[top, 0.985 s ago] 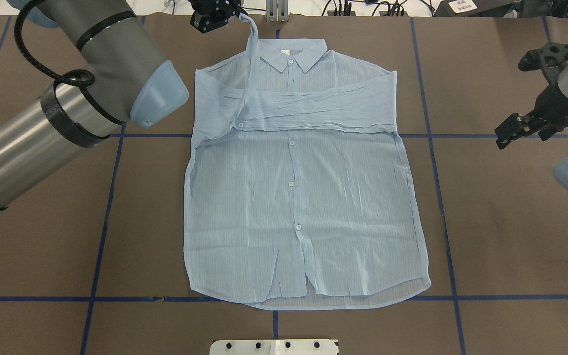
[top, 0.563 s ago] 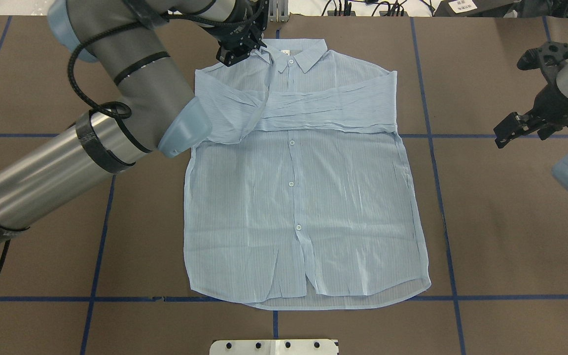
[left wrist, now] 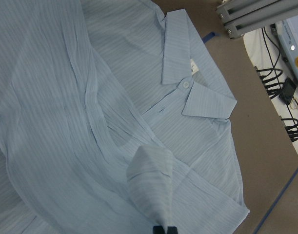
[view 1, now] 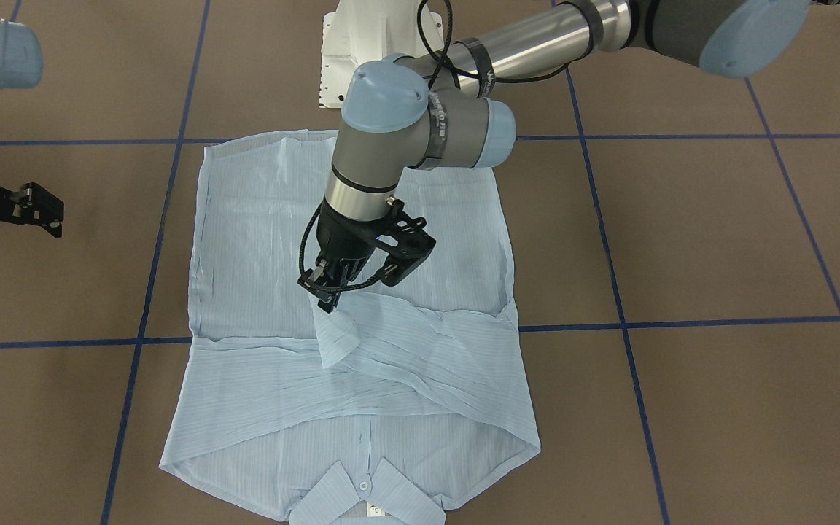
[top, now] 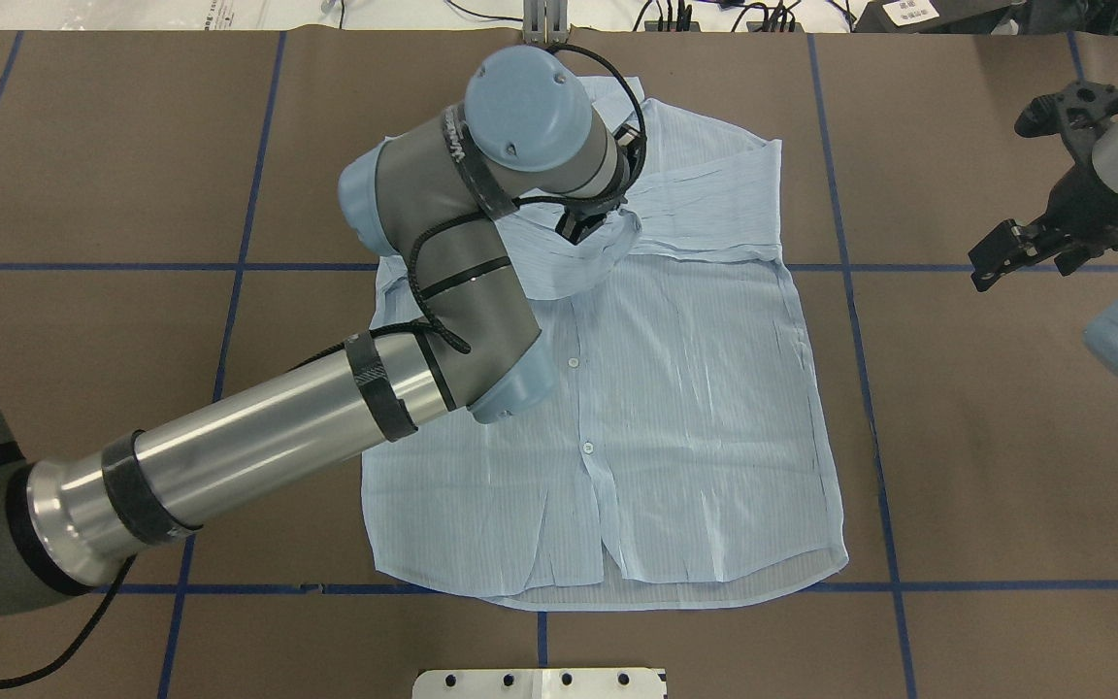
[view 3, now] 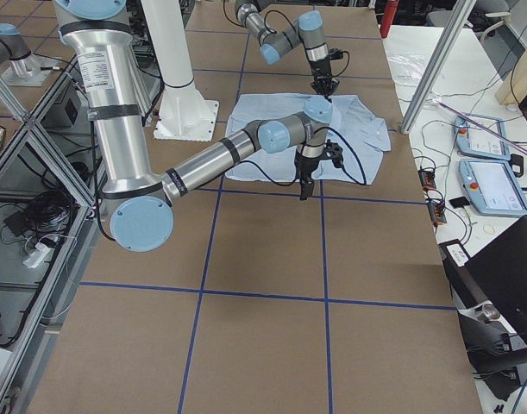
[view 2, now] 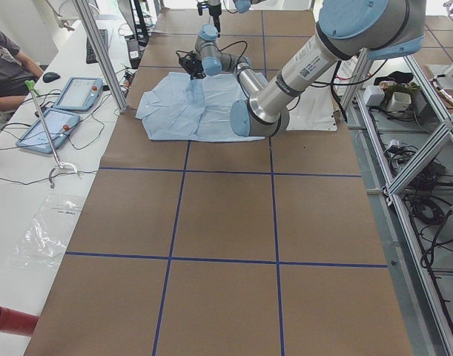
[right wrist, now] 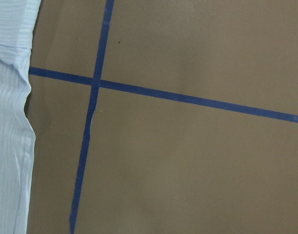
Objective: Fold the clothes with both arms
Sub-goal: 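Lift the other sleeve and fold it across the shirt with the left gripper, then release the sleeve with the left gripper while the right gripper moves to the hem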
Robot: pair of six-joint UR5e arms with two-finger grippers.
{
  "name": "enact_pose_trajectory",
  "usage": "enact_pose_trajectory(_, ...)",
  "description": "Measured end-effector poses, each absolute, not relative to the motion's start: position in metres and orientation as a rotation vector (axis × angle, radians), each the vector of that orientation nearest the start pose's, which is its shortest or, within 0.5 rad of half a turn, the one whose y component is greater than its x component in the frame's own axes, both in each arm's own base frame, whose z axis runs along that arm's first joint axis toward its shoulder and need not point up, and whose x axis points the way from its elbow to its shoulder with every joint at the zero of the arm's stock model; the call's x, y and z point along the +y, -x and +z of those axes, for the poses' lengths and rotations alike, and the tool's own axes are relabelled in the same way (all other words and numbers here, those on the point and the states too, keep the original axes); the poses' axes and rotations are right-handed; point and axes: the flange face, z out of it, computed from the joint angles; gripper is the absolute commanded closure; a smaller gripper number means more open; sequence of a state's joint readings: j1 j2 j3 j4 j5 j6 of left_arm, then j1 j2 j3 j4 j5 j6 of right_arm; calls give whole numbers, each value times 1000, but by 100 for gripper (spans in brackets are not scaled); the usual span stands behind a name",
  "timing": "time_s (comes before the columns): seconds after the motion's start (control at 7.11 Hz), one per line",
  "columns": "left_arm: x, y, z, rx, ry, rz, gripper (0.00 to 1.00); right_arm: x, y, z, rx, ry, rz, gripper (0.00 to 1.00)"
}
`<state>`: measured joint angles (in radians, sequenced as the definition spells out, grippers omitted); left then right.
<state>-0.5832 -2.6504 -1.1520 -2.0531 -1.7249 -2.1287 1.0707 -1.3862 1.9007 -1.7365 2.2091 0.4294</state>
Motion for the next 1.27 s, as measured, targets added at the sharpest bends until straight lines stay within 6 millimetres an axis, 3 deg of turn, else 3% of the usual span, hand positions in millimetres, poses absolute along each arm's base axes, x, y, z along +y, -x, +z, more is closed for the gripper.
enact_pose_trajectory(0.28, -526, -661, 70, 1262, 54, -798, 0, -512, 196, 424, -723, -22, -181, 0)
enact_pose_trajectory(0.56, -516, -668, 65, 1331, -70, -625, 0, -515, 198, 417, -729, -32, -184, 0)
enact_pose_trajectory(0.84, -517, -653, 74, 1345, -126, -545, 0, -520, 202, 404, -741, -37, -160, 0)
enact_pose_trajectory(0.98, -513, -637, 93, 1340, -116, -515, 0, -519, 211, 393, -754, -32, -113, 0)
enact_pose_trajectory(1.27, -496, -581, 141, 1264, -126, -429, 0, -495, 254, 379, -803, -64, 9, 0)
